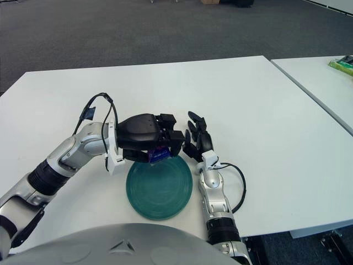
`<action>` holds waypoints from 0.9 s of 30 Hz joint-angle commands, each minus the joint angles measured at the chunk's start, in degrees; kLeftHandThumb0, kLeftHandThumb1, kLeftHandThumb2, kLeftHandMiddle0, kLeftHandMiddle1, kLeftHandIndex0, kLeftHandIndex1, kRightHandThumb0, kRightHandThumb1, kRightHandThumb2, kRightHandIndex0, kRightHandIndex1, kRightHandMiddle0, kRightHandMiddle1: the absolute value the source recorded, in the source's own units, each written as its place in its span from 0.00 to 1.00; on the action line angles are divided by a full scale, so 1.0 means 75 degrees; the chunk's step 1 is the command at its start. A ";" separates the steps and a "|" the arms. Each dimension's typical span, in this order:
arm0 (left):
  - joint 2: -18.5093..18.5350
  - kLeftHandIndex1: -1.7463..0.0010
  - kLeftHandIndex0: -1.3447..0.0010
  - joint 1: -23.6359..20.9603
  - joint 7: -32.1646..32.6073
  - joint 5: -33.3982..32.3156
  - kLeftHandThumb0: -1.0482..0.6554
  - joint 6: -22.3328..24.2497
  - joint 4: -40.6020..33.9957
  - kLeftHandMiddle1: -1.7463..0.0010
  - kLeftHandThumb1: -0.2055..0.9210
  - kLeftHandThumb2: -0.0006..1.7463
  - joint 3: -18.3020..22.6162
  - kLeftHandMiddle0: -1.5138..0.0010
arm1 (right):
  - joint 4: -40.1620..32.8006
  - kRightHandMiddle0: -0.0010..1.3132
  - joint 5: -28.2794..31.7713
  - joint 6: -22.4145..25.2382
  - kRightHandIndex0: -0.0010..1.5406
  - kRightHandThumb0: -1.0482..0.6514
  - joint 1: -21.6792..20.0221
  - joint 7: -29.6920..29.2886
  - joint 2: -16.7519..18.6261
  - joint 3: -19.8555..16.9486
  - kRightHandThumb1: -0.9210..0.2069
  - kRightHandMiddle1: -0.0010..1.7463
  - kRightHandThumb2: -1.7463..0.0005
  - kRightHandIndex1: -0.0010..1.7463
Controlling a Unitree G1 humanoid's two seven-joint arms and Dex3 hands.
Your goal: Put the gum into the plate.
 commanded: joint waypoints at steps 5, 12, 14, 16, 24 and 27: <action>0.0263 0.05 0.55 -0.0400 -0.0133 0.0636 0.61 -0.0743 0.0062 0.00 0.34 0.83 -0.0001 0.58 | 0.0358 0.00 -0.0071 0.0851 0.21 0.28 0.0497 -0.0163 0.0137 0.0042 0.00 0.38 0.51 0.01; 0.0281 0.01 0.60 -0.0432 -0.0662 0.0766 0.61 -0.0810 0.0165 0.00 0.42 0.78 -0.0319 0.65 | 0.0570 0.00 0.0120 0.0986 0.20 0.28 0.0417 -0.0151 0.0236 -0.0069 0.00 0.38 0.51 0.00; 0.0257 0.01 0.61 -0.0254 -0.0789 0.0835 0.61 -0.0767 0.0127 0.00 0.43 0.78 -0.0464 0.65 | 0.0685 0.00 0.0150 0.1021 0.20 0.28 0.0360 -0.0139 0.0238 -0.0117 0.00 0.38 0.51 0.00; 0.0238 0.01 0.61 -0.0109 -0.0856 0.0930 0.61 -0.0720 0.0104 0.00 0.44 0.78 -0.0556 0.65 | 0.0754 0.00 0.0160 0.1074 0.20 0.28 0.0318 -0.0133 0.0226 -0.0135 0.00 0.38 0.51 0.00; 0.0223 0.00 0.61 -0.0181 -0.1160 0.0878 0.61 -0.0601 0.0068 0.00 0.44 0.78 -0.0617 0.65 | 0.0790 0.00 0.0063 0.1235 0.18 0.27 0.0245 -0.0133 0.0131 -0.0097 0.00 0.36 0.52 0.00; 0.0135 0.01 0.62 -0.0132 -0.1063 0.0611 0.61 -0.0578 0.0149 0.00 0.45 0.77 -0.0540 0.66 | 0.0813 0.00 0.0068 0.1238 0.18 0.27 0.0221 -0.0115 0.0101 -0.0095 0.00 0.36 0.52 0.00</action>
